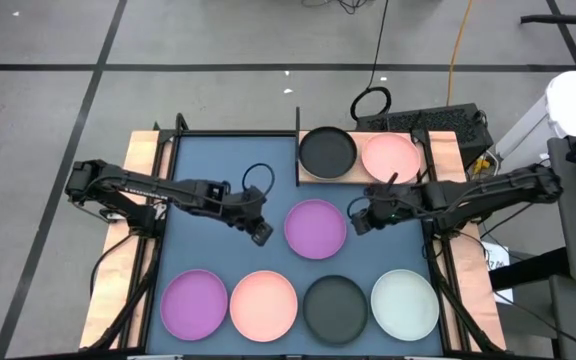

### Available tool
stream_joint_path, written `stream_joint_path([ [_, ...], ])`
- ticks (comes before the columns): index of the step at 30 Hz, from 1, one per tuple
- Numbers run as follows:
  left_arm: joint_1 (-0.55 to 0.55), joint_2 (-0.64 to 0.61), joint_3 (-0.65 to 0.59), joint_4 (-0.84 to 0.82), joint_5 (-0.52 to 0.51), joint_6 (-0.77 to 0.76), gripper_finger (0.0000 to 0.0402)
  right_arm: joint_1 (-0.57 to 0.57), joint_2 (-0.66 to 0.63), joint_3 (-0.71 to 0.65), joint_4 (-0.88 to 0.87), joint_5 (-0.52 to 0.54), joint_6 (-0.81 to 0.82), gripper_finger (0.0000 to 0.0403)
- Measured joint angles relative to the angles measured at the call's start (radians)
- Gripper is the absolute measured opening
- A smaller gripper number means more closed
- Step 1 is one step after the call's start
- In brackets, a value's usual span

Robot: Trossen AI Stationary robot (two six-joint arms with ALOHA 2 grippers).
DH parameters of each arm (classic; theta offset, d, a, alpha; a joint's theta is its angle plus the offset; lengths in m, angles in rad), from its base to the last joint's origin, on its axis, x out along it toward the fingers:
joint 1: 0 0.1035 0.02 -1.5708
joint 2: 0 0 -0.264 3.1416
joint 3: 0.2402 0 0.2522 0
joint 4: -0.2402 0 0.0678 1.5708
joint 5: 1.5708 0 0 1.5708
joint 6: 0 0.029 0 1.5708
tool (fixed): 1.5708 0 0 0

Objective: Place and stack plates onto a shelf
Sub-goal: Stack the top purple plate on top of the orange plate on the shelf

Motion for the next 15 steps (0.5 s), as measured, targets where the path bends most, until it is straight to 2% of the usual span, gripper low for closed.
stream_joint_path([
  [9,-0.034,0.0,0.0,0.001,0.0,-0.067,0.0044,0.025,0.097,0.0,0.042,-0.029,0.128,0.0001],
  [15,-0.071,0.0,0.0,0.002,0.001,-0.089,0.0044,0.06,0.114,0.0,0.073,-0.026,0.191,0.002],
])
